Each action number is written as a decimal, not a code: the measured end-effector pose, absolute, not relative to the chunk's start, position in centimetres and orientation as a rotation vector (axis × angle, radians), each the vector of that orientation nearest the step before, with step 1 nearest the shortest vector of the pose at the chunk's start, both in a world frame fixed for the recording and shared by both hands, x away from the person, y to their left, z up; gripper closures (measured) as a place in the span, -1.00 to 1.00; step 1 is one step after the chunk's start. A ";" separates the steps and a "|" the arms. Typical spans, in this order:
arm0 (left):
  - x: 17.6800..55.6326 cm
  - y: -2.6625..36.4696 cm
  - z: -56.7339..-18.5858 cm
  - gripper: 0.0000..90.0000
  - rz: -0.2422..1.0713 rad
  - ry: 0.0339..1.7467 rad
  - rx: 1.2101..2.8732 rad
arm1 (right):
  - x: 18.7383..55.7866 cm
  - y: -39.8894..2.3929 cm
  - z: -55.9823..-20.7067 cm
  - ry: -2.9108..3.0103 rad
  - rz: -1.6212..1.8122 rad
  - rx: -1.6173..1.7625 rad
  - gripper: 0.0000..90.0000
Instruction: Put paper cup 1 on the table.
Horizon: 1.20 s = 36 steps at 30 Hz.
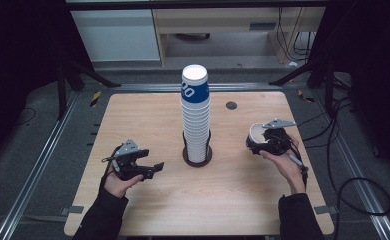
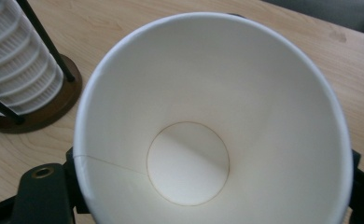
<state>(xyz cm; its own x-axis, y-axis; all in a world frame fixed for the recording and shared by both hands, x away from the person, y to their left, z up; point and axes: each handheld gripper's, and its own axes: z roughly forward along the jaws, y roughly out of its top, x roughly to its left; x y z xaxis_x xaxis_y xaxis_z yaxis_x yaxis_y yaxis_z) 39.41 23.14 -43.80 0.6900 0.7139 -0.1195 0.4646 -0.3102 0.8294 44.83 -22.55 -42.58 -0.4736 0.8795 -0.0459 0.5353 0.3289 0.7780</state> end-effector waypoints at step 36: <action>39.5 23.2 -44.1 -0.64 0.356 0.921 1.992 | 45.8 -23.7 -45.5 2.165 0.849 1.307 -0.84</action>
<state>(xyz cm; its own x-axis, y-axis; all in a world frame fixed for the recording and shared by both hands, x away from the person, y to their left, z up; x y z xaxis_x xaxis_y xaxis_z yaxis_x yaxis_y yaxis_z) 39.55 23.21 -44.05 0.6829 0.7239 -0.0986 0.4693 -0.3312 0.8186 45.81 -23.65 -45.46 -0.4363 0.8966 -0.0756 0.6064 0.3551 0.7115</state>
